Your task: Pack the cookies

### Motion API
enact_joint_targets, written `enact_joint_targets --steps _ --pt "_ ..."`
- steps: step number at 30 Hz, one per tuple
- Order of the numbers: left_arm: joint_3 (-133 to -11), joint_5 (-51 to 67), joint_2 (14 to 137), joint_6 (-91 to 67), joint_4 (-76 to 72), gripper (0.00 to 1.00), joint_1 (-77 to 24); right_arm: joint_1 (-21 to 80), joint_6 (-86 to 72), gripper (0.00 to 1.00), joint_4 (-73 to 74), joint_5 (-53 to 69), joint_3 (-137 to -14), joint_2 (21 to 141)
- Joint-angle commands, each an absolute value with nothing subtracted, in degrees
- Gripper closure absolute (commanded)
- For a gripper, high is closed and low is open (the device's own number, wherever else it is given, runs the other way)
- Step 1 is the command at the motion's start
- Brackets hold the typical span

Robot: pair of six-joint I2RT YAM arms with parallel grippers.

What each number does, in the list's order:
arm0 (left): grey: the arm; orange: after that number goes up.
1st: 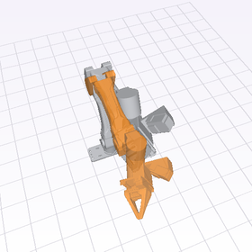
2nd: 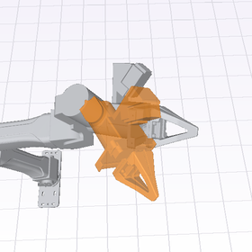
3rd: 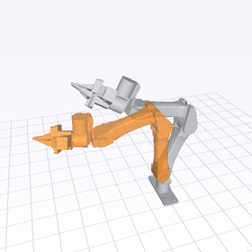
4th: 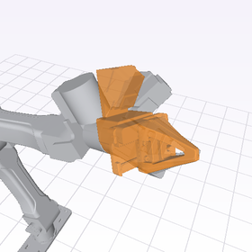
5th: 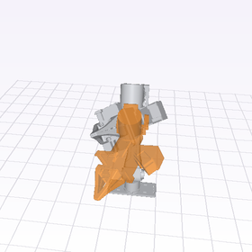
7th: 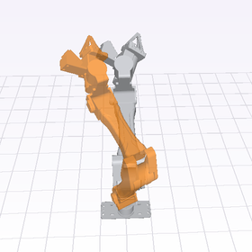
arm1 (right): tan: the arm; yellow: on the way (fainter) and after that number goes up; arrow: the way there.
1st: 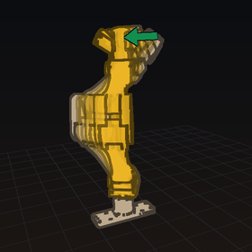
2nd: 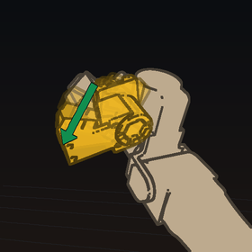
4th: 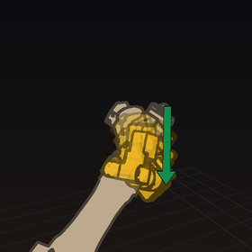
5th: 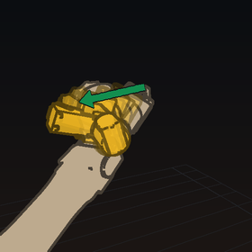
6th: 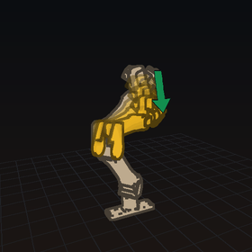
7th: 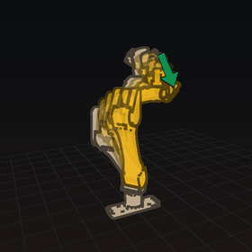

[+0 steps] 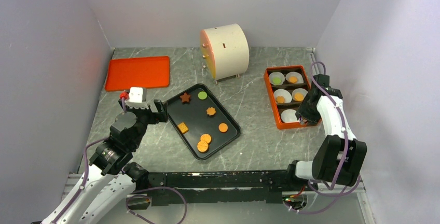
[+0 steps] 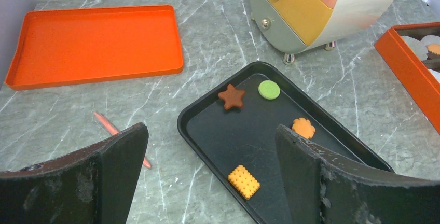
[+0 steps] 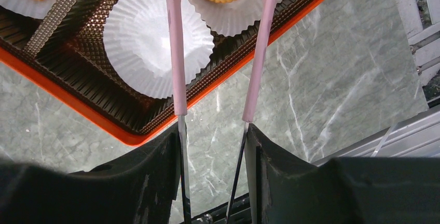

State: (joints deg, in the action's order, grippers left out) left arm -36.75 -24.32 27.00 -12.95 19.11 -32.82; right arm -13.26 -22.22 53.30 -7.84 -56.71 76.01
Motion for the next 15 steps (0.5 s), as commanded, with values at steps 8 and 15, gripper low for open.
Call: enact_joint_targets --steps 8,15 --pt "-37.0 -25.0 27.2 -12.0 17.5 0.04 -32.7 -11.4 -20.1 0.62 52.9 -5.8 -59.8 70.3" --pt "-37.2 -24.5 27.3 -12.2 17.8 0.04 -31.6 -4.8 -19.2 0.66 53.1 -3.6 -61.9 68.6"
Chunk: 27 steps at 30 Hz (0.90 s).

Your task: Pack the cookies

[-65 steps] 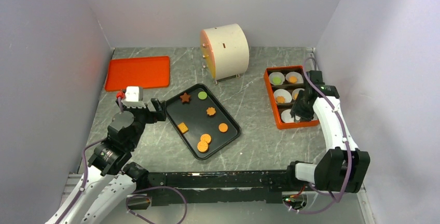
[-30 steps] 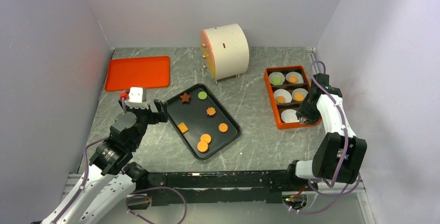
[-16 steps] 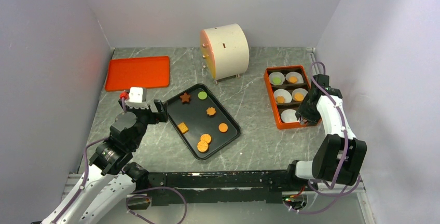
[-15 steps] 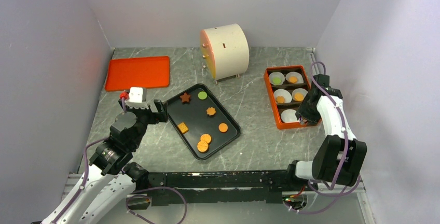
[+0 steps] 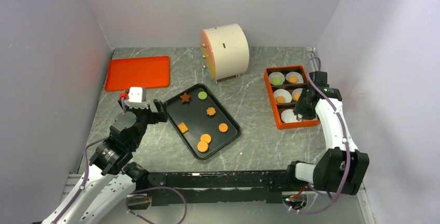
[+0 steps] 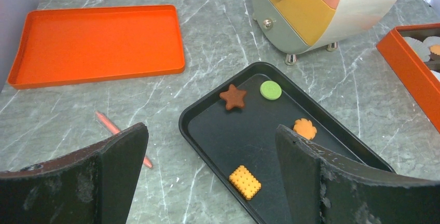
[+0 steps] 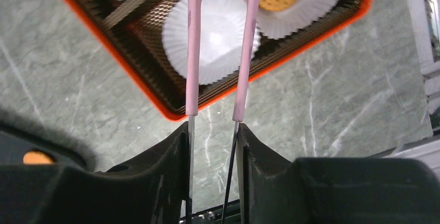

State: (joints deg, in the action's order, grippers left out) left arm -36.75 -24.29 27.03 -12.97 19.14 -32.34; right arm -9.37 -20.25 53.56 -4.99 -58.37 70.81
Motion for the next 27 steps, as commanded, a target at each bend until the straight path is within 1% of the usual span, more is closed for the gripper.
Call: enact_joint_targets --steps 1,8,13,17,20,23,27 --pt "-37.2 -24.4 27.3 -12.2 17.8 0.04 -31.4 -2.9 -19.5 0.66 53.0 -3.9 -62.0 68.4" --pt "-37.2 -24.2 27.0 -12.2 17.8 0.04 -30.0 12.3 -22.7 0.66 50.1 -3.3 -62.9 69.9" --pt "-37.4 -23.9 27.3 -12.3 18.1 0.04 -28.8 22.9 -23.3 0.67 47.5 -2.0 -64.7 72.8" --pt "-37.3 -23.3 27.8 -12.3 18.0 0.04 -27.9 32.2 -23.3 0.67 45.6 -3.3 -65.4 75.3" --pt "-37.3 -22.6 27.9 -12.1 17.9 0.04 -27.2 37.4 -23.1 0.66 43.0 -1.6 -65.4 77.7" --pt "-37.3 -22.2 28.1 -12.1 17.9 0.04 -26.3 42.4 -22.4 0.66 41.5 -2.7 -66.6 81.2" --pt "-37.4 -21.7 28.6 -11.9 17.9 0.04 -25.4 46.1 -21.9 0.65 39.2 -2.7 -67.6 85.2"
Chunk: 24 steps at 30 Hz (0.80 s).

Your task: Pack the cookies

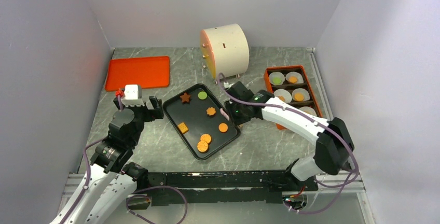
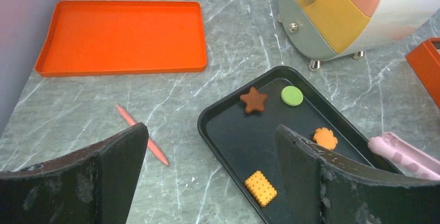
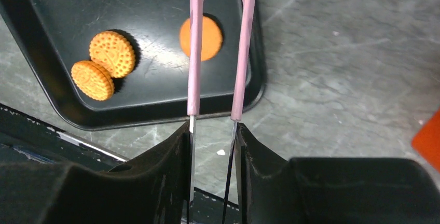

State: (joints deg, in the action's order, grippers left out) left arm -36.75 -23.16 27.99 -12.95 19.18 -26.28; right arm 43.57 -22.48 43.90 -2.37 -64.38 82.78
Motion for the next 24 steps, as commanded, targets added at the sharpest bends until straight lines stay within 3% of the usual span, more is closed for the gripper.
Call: enact_joint_targets --steps 1,24 --pt "-37.4 -21.5 28.8 -11.9 18.0 0.04 -25.3 46.7 -21.7 0.65 38.7 -3.0 -67.9 86.3" --pt "-37.4 -20.4 29.4 -11.9 17.8 0.04 -24.7 51.2 -16.7 0.54 38.4 -7.6 -76.9 101.4"
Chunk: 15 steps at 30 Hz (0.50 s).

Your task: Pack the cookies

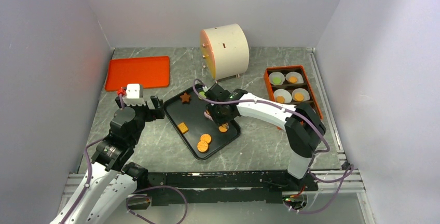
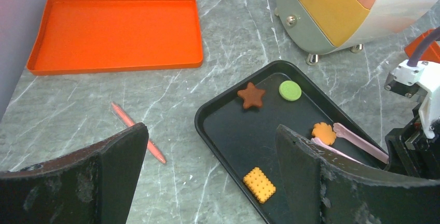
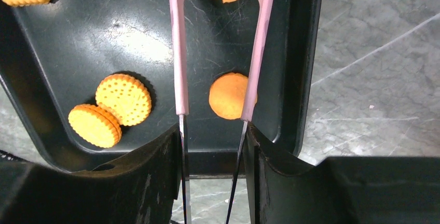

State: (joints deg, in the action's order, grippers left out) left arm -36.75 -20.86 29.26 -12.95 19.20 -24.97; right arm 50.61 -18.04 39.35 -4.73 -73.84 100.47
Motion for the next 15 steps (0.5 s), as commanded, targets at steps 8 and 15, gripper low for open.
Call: enact_joint_targets --steps 8,15 --pt "-37.4 -20.2 29.2 -11.9 17.7 0.04 -24.7 51.7 -16.7 0.63 39.6 -9.2 -78.0 100.9" --pt "-37.3 -20.2 29.1 -11.7 17.7 0.04 -24.6 51.7 -17.2 0.71 42.0 -8.4 -79.0 97.7"
